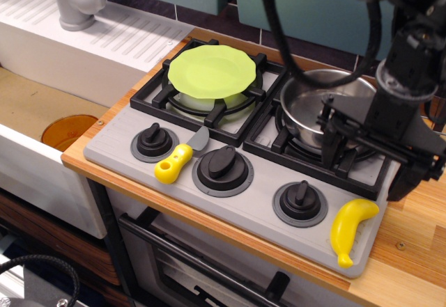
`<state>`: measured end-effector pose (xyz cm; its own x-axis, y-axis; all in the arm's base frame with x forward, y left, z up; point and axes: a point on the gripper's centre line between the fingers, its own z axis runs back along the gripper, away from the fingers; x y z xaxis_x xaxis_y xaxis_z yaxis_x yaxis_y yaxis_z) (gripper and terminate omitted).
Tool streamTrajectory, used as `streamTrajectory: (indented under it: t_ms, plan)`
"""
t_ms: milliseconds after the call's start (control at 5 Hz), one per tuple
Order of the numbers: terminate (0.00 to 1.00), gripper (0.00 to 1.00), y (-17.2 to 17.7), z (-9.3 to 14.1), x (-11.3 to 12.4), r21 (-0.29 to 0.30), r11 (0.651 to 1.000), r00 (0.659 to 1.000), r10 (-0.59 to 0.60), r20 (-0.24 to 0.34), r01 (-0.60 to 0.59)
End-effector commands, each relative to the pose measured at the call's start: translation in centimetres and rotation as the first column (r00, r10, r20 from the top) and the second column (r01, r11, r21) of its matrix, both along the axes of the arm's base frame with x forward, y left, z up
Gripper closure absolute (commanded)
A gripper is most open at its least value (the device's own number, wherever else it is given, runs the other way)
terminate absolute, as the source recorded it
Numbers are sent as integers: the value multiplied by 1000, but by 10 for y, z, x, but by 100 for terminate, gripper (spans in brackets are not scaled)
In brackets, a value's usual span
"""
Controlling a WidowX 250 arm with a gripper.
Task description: End effector reaching banana
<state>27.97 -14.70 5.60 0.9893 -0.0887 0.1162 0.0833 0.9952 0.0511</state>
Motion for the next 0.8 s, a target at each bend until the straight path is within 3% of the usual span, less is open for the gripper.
streamTrajectory:
  t_ms: [0, 600]
  plan:
    - [0, 0, -5, 4, -2, -63, 998, 994, 5, 108, 2]
    - [0, 0, -11, -30, -18, -96, 995, 989, 26, 147, -12]
